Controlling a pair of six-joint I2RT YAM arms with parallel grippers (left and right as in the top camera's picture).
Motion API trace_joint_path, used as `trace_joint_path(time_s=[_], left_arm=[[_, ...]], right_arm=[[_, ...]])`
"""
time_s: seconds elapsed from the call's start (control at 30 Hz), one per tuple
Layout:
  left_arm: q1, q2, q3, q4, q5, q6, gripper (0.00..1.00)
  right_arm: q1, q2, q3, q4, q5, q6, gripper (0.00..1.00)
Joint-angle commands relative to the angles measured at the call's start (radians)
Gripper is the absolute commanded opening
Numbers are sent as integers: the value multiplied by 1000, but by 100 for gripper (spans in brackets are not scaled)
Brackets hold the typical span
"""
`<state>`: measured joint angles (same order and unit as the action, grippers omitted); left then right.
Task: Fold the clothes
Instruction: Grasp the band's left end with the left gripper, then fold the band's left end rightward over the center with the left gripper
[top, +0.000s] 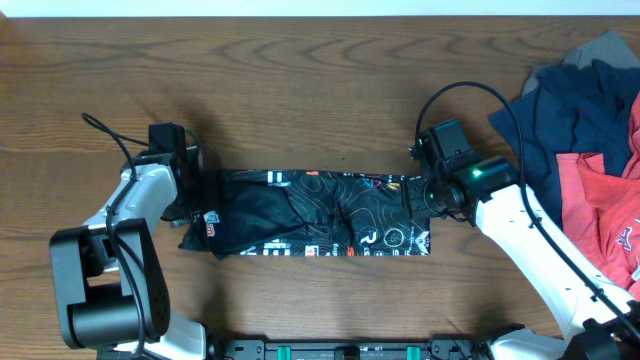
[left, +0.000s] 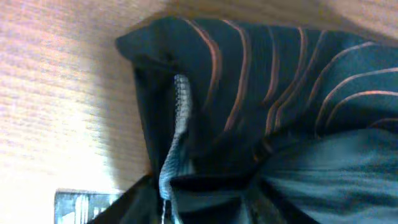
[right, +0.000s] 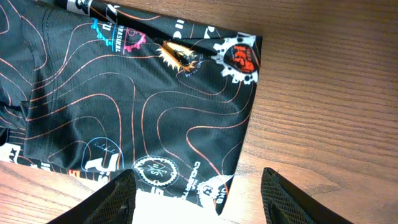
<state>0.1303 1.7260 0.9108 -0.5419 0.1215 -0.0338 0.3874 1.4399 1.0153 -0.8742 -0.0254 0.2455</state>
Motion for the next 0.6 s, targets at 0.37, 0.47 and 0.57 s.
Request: trace_joint_path(time_s=[0.37,0.47,0.57], left_arm=[[37,83,7,16,121,-26,7],[86,83,65,-4,117,-31,6],[143,82,132,-48,92,-53,6]], right_arm=[[-14,6,3,-2,11,24,63],[-16,6,3,-2,19,24,62],[-25,6,3,-3,26,24,63]])
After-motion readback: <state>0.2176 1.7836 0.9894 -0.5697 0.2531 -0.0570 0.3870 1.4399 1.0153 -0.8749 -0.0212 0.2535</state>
